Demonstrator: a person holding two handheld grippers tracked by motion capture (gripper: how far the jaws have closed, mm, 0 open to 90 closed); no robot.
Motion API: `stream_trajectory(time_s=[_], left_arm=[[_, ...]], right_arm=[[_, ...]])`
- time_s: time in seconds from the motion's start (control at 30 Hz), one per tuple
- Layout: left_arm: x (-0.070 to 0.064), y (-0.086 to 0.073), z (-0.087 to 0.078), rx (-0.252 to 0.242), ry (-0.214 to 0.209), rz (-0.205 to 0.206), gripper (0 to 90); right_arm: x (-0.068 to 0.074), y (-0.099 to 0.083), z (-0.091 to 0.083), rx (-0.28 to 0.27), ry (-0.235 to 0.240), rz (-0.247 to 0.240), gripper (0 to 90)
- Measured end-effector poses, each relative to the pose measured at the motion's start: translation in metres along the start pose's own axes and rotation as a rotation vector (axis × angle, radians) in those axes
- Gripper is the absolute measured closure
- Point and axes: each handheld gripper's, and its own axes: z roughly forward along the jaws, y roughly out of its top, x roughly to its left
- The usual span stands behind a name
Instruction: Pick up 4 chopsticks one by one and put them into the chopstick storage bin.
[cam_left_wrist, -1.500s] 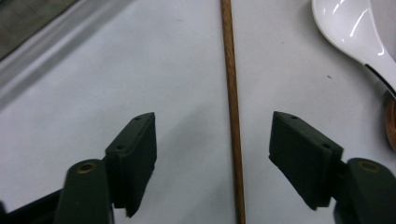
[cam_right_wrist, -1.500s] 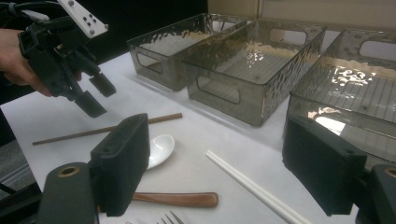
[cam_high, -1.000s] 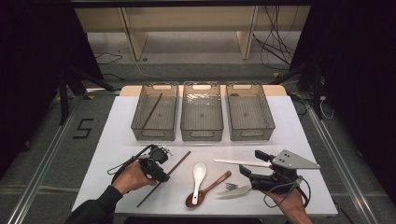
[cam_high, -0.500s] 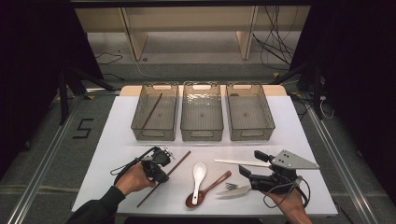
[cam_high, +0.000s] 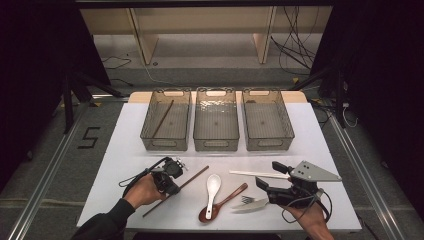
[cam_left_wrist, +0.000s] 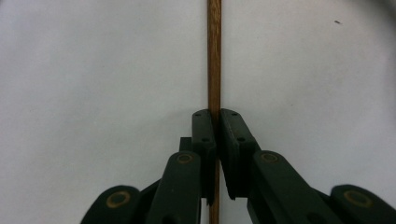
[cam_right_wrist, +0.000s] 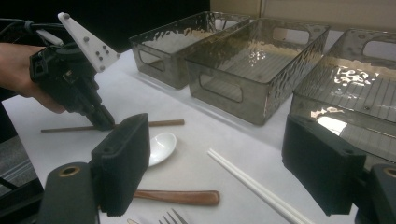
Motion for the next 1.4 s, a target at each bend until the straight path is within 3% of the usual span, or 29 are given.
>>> stream_trajectory(time_s=[0.37,0.87,1.4], left_arm=[[0.005,-0.001,-0.005,-0.028,-0.015,0.007,84.2],[0.014,0.002,-0.036,-0.176,-0.047,-0.007,84.1],[0.030,0.009,-0.060,-0.261,-0.044,-0.029,84.1]], right_arm=[[0.000,0.000,0.000,-0.004,0.000,0.001,24.6],[-0.001,0.000,0.000,-0.006,0.001,0.006,24.6],[-0.001,0.000,0.000,-0.004,-0.002,0.009,24.6]])
